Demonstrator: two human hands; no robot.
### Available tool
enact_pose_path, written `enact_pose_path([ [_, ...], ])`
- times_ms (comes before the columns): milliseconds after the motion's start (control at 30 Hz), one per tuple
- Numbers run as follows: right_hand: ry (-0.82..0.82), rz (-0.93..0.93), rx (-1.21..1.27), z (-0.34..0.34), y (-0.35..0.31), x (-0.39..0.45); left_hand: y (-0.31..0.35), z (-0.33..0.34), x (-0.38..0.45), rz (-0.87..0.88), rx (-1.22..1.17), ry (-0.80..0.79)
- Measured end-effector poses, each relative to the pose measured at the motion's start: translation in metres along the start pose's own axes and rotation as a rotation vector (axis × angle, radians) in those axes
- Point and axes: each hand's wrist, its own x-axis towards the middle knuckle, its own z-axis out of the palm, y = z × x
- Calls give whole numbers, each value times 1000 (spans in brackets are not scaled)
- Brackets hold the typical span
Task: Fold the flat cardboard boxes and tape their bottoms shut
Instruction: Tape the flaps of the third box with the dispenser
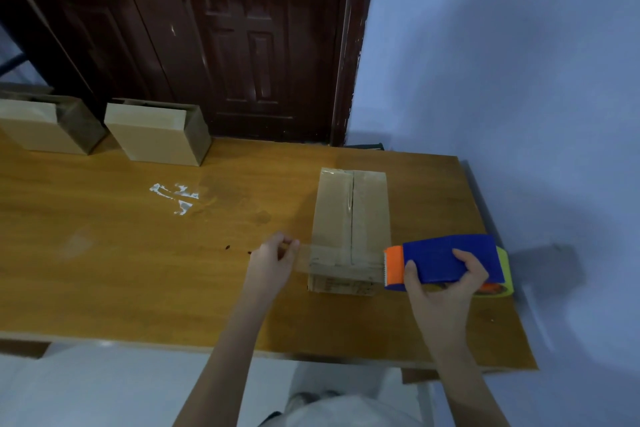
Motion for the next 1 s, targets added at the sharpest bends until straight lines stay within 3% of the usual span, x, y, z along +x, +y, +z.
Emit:
enact_pose_path([
  [267, -33, -24, -94, 2, 8, 1, -5, 3, 2, -25, 13, -3],
  [667, -130, 94, -228, 9, 7, 6, -16, 12, 9, -39, 38, 1],
  [900, -192, -2, -407, 12, 22, 5, -23, 27, 9, -78, 22, -16],
  [1000, -209, -144, -474, 15, 24, 6, -26, 36, 11, -109, -10, -17],
])
